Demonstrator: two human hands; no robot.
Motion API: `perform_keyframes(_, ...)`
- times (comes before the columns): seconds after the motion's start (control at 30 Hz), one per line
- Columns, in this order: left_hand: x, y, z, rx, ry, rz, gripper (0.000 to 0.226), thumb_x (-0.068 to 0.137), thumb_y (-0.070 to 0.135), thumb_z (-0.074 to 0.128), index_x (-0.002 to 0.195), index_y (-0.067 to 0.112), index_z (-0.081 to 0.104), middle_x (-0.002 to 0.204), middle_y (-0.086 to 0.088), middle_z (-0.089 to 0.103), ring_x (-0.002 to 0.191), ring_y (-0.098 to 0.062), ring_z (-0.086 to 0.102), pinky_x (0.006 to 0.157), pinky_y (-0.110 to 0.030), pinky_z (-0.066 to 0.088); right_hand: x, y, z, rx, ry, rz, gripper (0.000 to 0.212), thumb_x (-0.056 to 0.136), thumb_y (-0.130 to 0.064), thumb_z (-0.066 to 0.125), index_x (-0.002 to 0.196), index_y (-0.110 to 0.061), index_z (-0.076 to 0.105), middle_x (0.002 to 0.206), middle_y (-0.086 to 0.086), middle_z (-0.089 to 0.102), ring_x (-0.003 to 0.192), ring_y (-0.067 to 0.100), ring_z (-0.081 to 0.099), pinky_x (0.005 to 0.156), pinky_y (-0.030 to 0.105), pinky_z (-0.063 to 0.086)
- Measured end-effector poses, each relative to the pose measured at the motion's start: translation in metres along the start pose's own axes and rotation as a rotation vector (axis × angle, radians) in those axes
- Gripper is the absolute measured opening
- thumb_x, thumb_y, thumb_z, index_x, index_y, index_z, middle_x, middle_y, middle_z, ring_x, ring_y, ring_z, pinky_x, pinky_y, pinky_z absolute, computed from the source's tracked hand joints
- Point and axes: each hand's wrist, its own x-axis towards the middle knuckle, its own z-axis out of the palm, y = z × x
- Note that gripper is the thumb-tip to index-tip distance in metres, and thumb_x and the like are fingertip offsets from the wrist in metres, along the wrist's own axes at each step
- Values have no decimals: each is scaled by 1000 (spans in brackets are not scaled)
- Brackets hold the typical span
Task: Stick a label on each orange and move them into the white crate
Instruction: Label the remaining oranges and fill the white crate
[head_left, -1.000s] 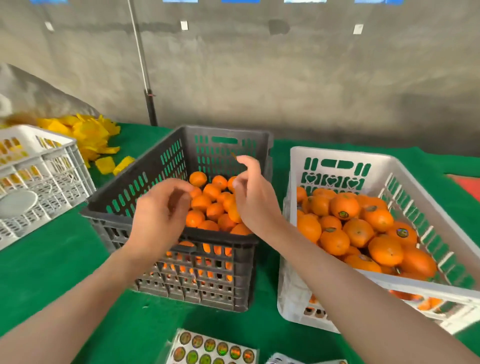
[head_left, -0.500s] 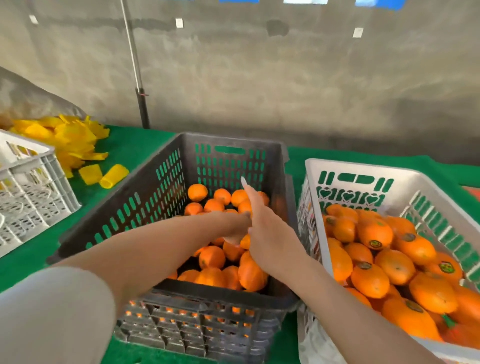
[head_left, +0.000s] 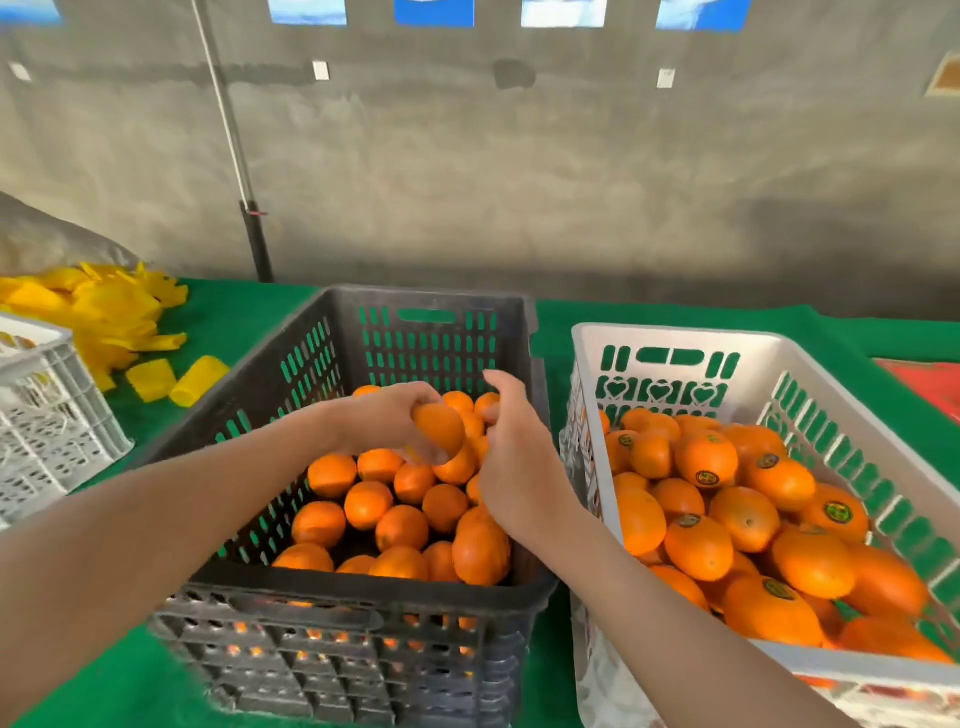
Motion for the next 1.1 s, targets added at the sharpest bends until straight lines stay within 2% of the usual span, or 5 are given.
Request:
perform_keyframes(0.13, -47, -17, -5, -630, 31, 150, 57, 70, -4, 77, 121, 14, 57, 113, -13, 65, 98, -25, 67, 78, -32, 56, -4, -2, -7, 133, 173, -5, 55, 90, 2, 49, 137, -20, 32, 102, -13, 52, 97, 2, 53, 92, 29, 49)
perform_keyframes(0.37, -107, 5, 19, -1162, 19, 235, 83, 53, 40, 91, 122, 7, 61, 121, -23, 63, 109, -36, 63, 82, -36, 57, -34, -34, -22, 374, -4, -149, 94, 75, -12, 74, 135, -51, 14, 122, -10, 54, 111, -3, 53, 86, 11, 45)
perform_keyframes(0.7, -133, 57, 78, -1235, -68, 146, 62, 87, 56, 42, 128, 12, 58, 124, -17, 63, 106, -27, 64, 95, -40, 46, -77, -48, -77, 481, -6, -133, 92, 68, -30, 78, 137, -47, 19, 112, -7, 61, 103, 2, 60, 83, 20, 50)
perform_keyframes(0.9, -136, 85, 109, -1329, -23, 271, 36, 85, 29, 56, 116, 15, 68, 121, -11, 66, 108, -26, 65, 80, -34, 57, -90, -34, -119, 539, -102, 29, 75, 72, -32, 74, 135, -33, 34, 106, 3, 66, 98, 11, 64, 85, 29, 53)
perform_keyframes(1.1, -133, 98, 127, -1609, 15, 124, 52, 78, 28, 62, 126, 10, 55, 121, -21, 62, 88, -34, 67, 68, -37, 59, -114, -30, -139, 563, -32, 95, 25, 81, -33, 63, 94, -12, 69, 111, -10, 65, 108, -1, 57, 91, 19, 45)
